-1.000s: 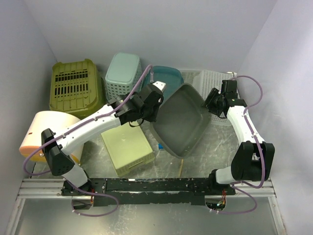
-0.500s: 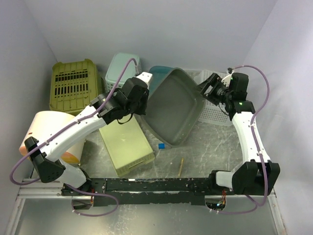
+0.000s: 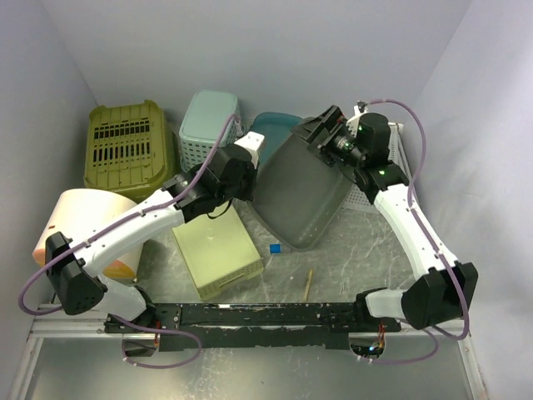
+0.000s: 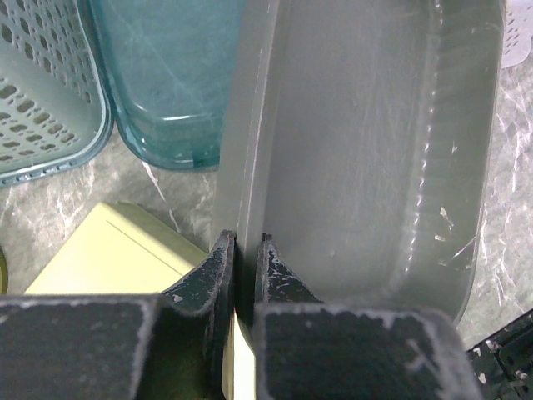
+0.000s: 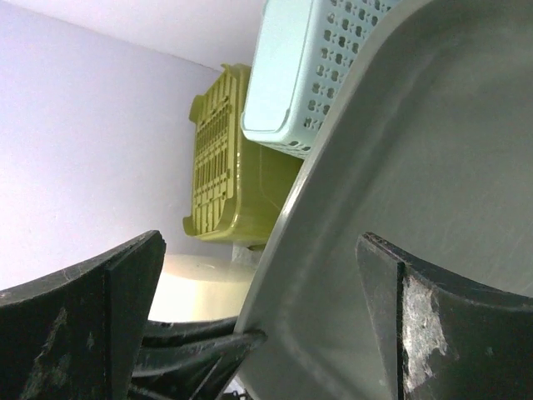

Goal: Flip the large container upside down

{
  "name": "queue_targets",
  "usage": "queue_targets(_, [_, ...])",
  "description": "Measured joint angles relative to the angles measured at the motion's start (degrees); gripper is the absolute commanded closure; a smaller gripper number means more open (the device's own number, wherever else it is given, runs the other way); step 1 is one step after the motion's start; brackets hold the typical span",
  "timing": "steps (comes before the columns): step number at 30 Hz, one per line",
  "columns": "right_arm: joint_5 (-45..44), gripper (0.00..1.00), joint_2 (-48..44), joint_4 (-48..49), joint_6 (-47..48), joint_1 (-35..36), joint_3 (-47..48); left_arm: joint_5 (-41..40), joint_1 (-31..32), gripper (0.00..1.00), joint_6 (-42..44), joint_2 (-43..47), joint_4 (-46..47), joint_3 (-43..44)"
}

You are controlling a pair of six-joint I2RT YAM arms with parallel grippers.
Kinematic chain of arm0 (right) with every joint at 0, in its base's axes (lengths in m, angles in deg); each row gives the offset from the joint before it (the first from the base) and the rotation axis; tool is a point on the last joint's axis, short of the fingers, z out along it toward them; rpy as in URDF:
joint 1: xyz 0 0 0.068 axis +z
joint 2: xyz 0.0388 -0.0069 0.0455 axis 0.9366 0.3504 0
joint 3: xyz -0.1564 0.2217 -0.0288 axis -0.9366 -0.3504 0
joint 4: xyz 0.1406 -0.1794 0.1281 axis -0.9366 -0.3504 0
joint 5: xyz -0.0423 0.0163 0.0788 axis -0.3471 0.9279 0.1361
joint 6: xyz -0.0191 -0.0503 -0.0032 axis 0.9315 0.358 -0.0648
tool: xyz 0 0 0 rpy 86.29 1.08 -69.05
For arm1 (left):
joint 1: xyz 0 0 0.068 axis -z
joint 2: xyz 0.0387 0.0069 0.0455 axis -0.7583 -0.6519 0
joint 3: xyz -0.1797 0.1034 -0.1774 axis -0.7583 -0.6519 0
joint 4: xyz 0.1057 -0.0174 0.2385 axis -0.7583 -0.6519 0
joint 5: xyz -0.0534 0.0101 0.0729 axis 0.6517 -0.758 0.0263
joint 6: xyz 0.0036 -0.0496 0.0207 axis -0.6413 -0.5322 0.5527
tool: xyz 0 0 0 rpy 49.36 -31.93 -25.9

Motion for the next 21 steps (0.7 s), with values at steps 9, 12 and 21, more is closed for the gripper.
queue_targets(9, [-6.47,0.17,11.19,-3.30,0.68,6.86,8.00,0.44,0.00,0.93,3.28,1.73,8.35,-5.01])
queue_targets(12, [-8.59,0.37,13.05,-4.48,0.33,8.44,10.14,0.57,0.02,0.93,3.87,1.73,9.79,-5.86])
queue_targets(21, [-11.10,0.98,13.75,-5.46,-2.05,9.03,9.64,0.07,0.20,0.93,5.86,3.17,13.20,-8.44])
